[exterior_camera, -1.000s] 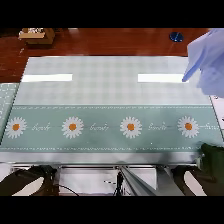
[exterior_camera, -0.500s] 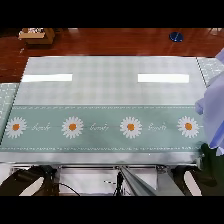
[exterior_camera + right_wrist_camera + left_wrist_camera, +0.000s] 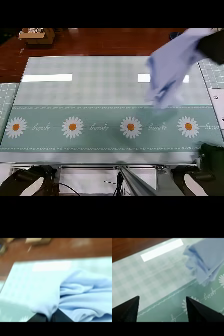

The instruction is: Fold the shirts.

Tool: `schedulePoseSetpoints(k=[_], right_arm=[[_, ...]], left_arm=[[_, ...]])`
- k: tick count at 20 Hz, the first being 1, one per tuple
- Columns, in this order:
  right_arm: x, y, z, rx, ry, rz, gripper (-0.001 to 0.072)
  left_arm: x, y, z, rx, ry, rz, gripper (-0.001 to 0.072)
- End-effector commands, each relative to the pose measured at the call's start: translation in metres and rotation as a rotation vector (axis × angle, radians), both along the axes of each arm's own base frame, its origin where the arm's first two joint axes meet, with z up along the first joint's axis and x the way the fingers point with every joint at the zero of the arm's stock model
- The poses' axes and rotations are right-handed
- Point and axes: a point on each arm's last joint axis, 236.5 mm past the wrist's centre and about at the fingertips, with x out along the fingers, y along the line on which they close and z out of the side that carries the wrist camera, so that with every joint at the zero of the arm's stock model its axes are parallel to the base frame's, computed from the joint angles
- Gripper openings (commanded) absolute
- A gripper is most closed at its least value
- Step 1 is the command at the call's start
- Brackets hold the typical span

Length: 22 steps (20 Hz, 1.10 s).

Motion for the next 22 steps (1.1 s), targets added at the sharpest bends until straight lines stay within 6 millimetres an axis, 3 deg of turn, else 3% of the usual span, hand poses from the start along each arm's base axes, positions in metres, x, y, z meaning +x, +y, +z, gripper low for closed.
schedulePoseSetpoints(k=[1,4,6,7,8,9,10,12,14,16,17,18,20,22], right_arm=[[-0.035,0.102,-0.073,-0.166,0.153,0.348,0.0026],[-0.064,0.185,-0.141,-0.355,0.161,0.555,0.0026],[-0.084,0.22,-0.191,-0.469,0.195,0.657,0.0027],[-0.09,0.227,-0.214,-0.519,0.222,0.688,0.0033],[-0.094,0.228,-0.234,-0.565,0.254,0.705,0.0154],[-0.093,0.224,-0.247,-0.602,0.279,0.707,0.0326],[-0.083,0.214,-0.251,-0.643,0.276,0.682,0.0382],[-0.041,0.175,-0.238,-0.716,0.231,0.524,0.0487],[0.002,0.118,-0.207,-0.745,0.189,0.344,0.0494],[0.034,0.035,-0.173,-0.776,0.184,0.141,0.0494],[0.044,-0.017,-0.156,-0.79,0.197,0.024,0.0493],[0.047,-0.059,-0.145,-0.785,0.219,-0.069,0.0493],[0.041,-0.129,-0.133,-0.744,0.287,-0.211,0.0493],[0.029,-0.174,-0.138,-0.671,0.373,-0.279,0.0493]], left_arm=[[0.003,0.001,-0.013,0.016,0.038,0.004,0.072],[0.005,0.005,-0.015,0.028,0.037,0.02,0.072],[0.01,0.02,-0.021,0.073,0.041,0.074,0.072],[0.013,0.031,-0.025,0.108,0.049,0.114,0.072],[0.016,0.043,-0.03,0.144,0.057,0.158,0.072],[0.018,0.053,-0.033,0.172,0.062,0.193,0.072],[0.019,0.06,-0.035,0.191,0.067,0.216,0.072],[0.02,0.062,-0.036,0.198,0.069,0.225,0.072],[0.022,0.062,-0.038,0.2,0.074,0.224,0.072],[0.025,0.061,-0.042,0.205,0.087,0.223,0.072],[0.027,0.06,-0.049,0.212,0.105,0.222,0.072],[0.029,0.06,-0.06,0.223,0.132,0.219,0.072],[0.034,0.059,-0.099,0.263,0.234,0.209,0.072],[0.036,0.058,-0.155,0.315,0.364,0.195,0.072]])
